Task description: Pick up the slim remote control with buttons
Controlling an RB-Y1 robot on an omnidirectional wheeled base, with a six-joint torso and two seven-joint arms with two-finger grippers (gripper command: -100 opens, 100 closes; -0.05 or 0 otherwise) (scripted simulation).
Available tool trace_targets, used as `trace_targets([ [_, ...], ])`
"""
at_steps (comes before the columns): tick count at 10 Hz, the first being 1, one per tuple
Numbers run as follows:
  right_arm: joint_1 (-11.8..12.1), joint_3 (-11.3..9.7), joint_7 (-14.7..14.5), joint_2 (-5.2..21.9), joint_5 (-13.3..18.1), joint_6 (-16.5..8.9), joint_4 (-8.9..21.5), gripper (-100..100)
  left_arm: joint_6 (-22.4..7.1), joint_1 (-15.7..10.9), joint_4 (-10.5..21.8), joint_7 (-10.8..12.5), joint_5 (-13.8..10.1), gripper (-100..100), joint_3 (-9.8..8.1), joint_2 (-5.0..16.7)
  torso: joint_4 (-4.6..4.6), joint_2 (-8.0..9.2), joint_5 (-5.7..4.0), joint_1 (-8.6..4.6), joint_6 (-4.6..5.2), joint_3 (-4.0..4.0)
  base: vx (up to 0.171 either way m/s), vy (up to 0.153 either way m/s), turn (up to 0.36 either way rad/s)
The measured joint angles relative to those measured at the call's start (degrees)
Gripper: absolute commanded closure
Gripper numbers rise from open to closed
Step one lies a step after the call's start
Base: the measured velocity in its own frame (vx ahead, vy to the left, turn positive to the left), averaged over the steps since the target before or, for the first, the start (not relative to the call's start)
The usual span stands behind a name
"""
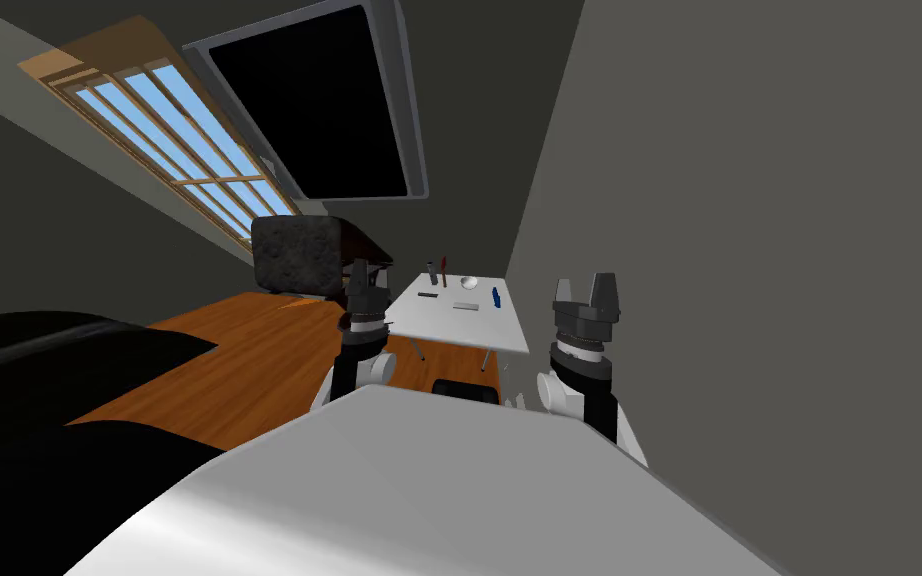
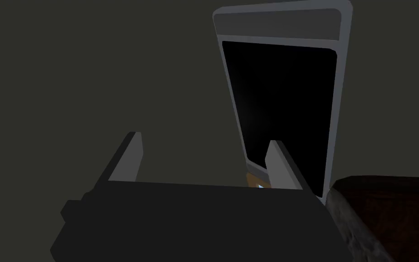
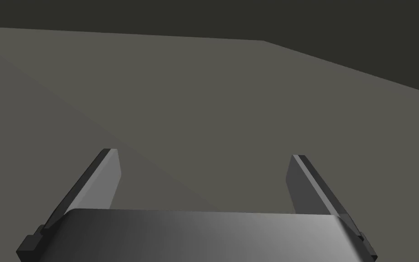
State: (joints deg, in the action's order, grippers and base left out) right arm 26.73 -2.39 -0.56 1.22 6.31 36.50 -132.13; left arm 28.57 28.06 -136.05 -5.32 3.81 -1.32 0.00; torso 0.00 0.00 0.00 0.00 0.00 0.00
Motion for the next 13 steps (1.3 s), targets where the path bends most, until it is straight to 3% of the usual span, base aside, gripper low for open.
trace_targets([
  [6,0.0,0.0,0.0,0.0,0.0,0.0,0.0,0,-8.5,-1.7,5.4,1.0,-2.6,-100,-0.03,8.4,0.06,0.29,0.10,0.42,0.03,0.17,-0.077,0.090,-0.253],
  [9,0.0,0.0,0.0,0.0,0.0,0.0,0.0,0,-12.7,-2.4,7.3,1.3,-3.6,-100,-0.05,11.1,0.04,0.14,0.07,0.27,-0.01,0.09,-0.055,0.058,-0.207],
  [10,0.0,0.0,0.0,0.0,0.0,0.0,0.0,0,-14.6,-3.7,9.1,1.7,-4.5,-100,-0.69,12.8,0.03,0.11,0.07,0.29,0.03,0.07,-0.068,0.083,-0.360],
  [13,0.0,0.0,0.0,0.0,0.0,0.0,0.0,0,-18.7,-3.5,13.1,2.6,-6.6,-100,-1.18,17.3,0.05,0.22,0.08,0.33,0.03,0.13,-0.073,0.060,-0.226],
])
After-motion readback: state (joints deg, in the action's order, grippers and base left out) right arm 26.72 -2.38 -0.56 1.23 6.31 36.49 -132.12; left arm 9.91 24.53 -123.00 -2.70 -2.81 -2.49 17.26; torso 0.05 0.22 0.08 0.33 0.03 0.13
